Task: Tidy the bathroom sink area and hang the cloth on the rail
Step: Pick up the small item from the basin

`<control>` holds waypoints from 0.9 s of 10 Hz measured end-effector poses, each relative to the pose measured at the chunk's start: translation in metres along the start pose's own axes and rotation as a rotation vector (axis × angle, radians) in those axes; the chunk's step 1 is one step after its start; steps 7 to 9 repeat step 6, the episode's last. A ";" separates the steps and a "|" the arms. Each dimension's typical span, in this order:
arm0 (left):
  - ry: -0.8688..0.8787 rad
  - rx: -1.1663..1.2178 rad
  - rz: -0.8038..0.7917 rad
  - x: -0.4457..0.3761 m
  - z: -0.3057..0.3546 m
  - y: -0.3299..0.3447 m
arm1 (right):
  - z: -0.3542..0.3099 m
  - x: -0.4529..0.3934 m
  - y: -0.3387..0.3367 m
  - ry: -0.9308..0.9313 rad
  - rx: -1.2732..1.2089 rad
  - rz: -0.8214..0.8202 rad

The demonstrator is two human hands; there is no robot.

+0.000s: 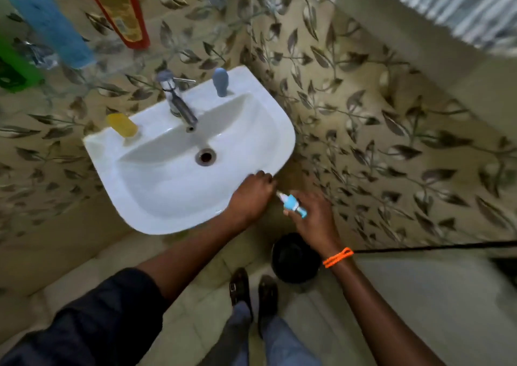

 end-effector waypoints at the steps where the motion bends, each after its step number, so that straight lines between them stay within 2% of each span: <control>1: 0.110 0.044 -0.170 -0.018 0.068 0.060 | 0.047 0.055 0.011 0.178 0.041 0.040; 2: 0.119 0.125 -0.414 -0.026 0.115 0.115 | 0.087 0.085 0.032 0.373 0.179 -0.043; 3: 0.102 0.212 -0.417 -0.025 0.127 0.154 | 0.098 0.092 0.057 0.498 0.268 -0.204; 4: 0.046 0.285 -0.432 -0.038 0.132 0.188 | 0.143 0.089 0.072 0.573 0.326 -0.337; 5: 0.030 0.277 -0.367 -0.036 0.128 0.199 | 0.167 0.097 0.077 0.619 0.364 -0.341; 6: 0.012 0.173 -0.253 -0.036 0.116 0.183 | 0.170 0.096 0.068 0.578 0.383 -0.251; 9: 0.012 0.173 -0.253 -0.036 0.116 0.183 | 0.170 0.096 0.068 0.578 0.383 -0.251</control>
Point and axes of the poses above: each hand's wrist, its own x-axis away from the middle knuckle, its own y-axis out of the palm, z = x × y, the point moved 1 cm from there along -x, towards the middle knuckle, and after that the axes turned 14 degrees about -z, right-handed, at the moved point
